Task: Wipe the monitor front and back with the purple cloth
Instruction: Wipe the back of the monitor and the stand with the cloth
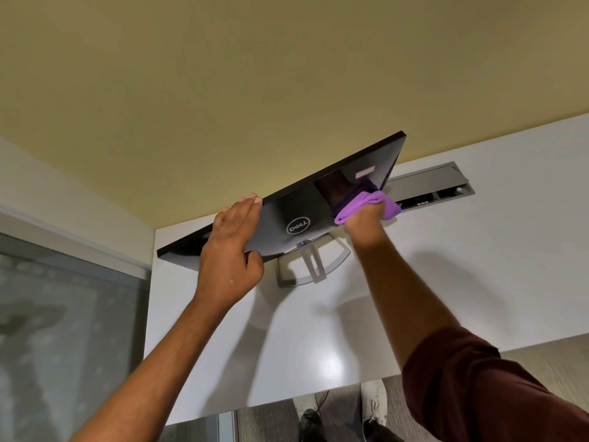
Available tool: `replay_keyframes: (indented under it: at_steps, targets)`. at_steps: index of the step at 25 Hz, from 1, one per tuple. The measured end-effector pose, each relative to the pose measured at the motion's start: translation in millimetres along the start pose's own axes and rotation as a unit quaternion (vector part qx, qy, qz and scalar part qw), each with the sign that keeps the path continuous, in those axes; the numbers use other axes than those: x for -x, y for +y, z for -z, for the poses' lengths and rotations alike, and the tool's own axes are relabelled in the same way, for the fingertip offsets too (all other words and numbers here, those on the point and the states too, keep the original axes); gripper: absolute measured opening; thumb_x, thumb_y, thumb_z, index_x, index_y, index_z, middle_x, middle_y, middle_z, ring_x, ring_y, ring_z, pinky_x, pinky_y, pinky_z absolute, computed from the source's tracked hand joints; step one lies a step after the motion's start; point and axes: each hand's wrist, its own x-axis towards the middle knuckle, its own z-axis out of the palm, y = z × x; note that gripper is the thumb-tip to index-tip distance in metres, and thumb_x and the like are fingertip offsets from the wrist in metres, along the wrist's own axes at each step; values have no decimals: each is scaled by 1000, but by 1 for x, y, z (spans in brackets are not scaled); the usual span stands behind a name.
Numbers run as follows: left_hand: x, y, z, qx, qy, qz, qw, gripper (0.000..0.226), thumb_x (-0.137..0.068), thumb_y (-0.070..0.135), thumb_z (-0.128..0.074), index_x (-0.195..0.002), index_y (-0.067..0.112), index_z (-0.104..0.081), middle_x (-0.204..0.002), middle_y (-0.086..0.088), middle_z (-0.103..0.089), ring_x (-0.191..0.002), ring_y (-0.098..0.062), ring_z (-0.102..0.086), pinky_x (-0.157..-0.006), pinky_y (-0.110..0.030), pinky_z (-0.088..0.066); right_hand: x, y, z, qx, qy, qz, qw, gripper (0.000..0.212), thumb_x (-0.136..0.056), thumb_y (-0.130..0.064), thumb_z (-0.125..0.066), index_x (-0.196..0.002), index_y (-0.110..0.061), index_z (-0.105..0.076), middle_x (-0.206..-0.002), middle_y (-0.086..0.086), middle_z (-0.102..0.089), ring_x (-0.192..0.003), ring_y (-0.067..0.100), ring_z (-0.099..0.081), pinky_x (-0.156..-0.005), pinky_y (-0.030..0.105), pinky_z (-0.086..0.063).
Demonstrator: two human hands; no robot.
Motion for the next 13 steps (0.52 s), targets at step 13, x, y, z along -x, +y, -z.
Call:
replay_keyframes:
  at_steps: [13]
  targets:
    - [-4, -3, 5, 1, -31, 7, 999, 95, -71, 1, -46, -164, 18, -36, -172, 3, -32, -162, -12, -21, -133, -36, -16, 41, -2, 19, -86, -12, 8, 996, 66, -112, -56, -45, -150, -3, -53, -150, 20, -59, -143, 36, -54, -124, 49, -38]
